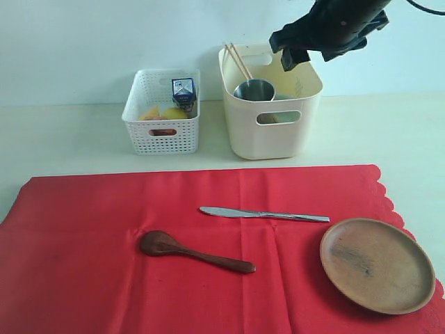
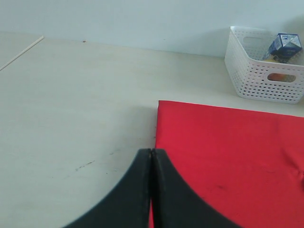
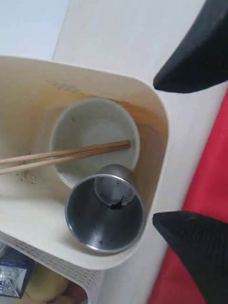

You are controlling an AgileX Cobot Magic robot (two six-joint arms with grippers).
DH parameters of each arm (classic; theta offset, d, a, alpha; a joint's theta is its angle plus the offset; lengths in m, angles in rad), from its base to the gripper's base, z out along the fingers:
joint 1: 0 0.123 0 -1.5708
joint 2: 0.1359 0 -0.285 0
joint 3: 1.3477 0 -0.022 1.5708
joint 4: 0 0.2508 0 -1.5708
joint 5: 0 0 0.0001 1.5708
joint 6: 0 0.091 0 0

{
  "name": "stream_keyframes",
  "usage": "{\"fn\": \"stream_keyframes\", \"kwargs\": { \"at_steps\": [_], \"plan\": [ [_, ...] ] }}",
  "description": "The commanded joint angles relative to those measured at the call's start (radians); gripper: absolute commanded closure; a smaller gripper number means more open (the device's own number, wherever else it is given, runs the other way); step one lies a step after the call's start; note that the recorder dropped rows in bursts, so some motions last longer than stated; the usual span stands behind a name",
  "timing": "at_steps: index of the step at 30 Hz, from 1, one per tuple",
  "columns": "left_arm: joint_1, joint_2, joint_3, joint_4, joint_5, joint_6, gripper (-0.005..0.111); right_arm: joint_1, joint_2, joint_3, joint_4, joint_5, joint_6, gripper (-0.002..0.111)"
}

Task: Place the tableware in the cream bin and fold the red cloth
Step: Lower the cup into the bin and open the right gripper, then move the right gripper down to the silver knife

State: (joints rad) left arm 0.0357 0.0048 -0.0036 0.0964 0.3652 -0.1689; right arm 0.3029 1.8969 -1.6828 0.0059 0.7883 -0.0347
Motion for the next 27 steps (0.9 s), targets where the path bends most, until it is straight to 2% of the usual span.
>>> {"fn": "stream_keyframes", "kwargs": {
  "at_steps": [1,4,7,10,15,27],
  "plan": [
    [-0.002,-0.005,0.004,-0.001,-0.010,0.000,0.106,-0.002,-0.129,0.141,0.028,-0.024,-0.027,0.041],
    [-0.002,-0.005,0.004,-0.001,-0.010,0.000,0.106,-0.002,-0.220,0.256,0.145,-0.015,-0.155,0.041],
    [-0.002,-0.005,0.004,-0.001,-0.010,0.000,0.106,-0.002,-0.307,0.389,0.382,0.040,-0.410,0.041],
    [-0.002,-0.005,0.004,-0.001,-0.010,0.000,0.106,-0.002,-0.326,0.446,0.478,0.098,-0.531,0.041],
    [-0.002,-0.005,0.004,-0.001,-0.010,0.000,0.106,-0.002,-0.325,0.548,0.486,0.143,-0.653,0.041],
    [-0.002,-0.005,0.004,-0.001,-0.010,0.000,0.106,-0.002,-0.325,0.716,0.486,0.016,-1.308,0.041]
  ]
}}
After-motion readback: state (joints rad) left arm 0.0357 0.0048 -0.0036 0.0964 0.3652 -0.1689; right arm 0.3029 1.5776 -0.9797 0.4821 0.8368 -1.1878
